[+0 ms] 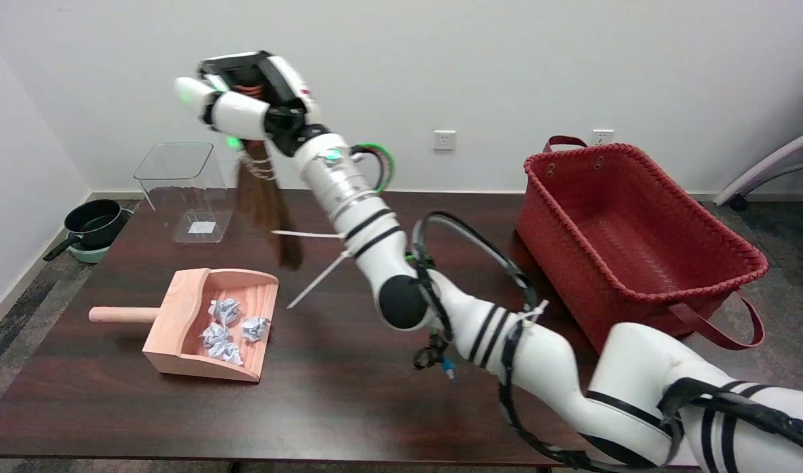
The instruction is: Place the broom in the basket.
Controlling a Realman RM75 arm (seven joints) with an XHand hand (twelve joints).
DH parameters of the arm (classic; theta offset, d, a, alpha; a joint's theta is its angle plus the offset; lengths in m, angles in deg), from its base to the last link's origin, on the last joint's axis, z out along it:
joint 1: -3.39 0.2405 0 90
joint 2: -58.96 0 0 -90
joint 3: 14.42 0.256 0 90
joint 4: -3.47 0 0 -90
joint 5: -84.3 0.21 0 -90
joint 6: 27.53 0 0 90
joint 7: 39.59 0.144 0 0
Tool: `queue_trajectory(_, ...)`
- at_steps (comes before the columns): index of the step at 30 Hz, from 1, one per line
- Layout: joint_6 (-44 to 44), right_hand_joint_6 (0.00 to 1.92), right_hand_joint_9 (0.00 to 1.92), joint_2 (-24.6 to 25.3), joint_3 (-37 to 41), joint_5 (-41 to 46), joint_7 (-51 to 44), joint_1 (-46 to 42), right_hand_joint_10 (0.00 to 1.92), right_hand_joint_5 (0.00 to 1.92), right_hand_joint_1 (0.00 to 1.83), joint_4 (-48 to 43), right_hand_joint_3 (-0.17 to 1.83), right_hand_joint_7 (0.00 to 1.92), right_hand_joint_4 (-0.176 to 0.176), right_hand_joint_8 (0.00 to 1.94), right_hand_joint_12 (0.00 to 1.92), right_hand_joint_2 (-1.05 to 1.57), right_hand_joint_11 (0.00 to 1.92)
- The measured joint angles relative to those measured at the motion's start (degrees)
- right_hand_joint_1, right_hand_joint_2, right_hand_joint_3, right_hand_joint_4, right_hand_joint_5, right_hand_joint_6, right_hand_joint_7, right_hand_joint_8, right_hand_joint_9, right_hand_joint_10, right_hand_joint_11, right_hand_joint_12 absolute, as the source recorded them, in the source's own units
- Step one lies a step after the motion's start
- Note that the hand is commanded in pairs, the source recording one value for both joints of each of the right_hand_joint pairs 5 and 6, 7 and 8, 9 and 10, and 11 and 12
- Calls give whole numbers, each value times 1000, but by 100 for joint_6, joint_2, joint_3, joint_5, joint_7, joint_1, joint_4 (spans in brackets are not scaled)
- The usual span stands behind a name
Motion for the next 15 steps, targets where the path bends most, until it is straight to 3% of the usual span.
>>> queue_trajectory(15,-368,1920,1889,-1268,1182,-413,-5,-1245,1889,1920,1156,1147,468,1920,0,1920,1872,1571,1872)
